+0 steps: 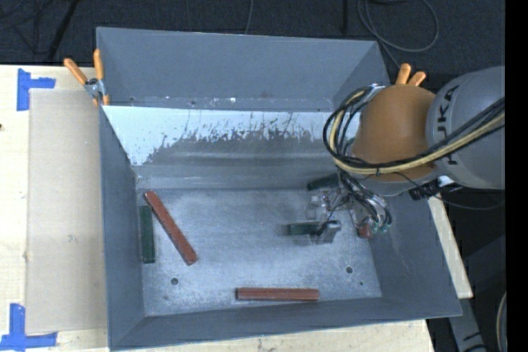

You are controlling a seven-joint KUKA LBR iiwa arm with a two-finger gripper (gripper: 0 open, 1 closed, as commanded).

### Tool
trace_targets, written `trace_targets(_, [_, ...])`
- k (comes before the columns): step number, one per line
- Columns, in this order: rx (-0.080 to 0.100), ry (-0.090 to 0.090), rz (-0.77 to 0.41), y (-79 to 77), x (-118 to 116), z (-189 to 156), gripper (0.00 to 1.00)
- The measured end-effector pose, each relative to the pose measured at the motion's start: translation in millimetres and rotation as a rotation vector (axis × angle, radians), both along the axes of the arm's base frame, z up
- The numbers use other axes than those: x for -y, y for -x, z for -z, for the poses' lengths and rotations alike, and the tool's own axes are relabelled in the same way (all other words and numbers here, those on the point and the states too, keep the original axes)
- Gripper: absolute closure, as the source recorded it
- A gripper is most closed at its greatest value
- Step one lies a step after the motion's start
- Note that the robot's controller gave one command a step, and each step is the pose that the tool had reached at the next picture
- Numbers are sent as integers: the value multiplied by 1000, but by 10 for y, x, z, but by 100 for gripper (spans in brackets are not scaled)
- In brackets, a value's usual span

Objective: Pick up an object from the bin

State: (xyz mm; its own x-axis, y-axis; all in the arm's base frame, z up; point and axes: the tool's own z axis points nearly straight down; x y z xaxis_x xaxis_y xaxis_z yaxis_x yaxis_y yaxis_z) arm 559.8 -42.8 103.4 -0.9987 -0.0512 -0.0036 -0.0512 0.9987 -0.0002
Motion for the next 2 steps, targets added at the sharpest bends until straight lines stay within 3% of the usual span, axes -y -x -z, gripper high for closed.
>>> trace_targets(2, [1,0,-1,-23,-7,-763,100])
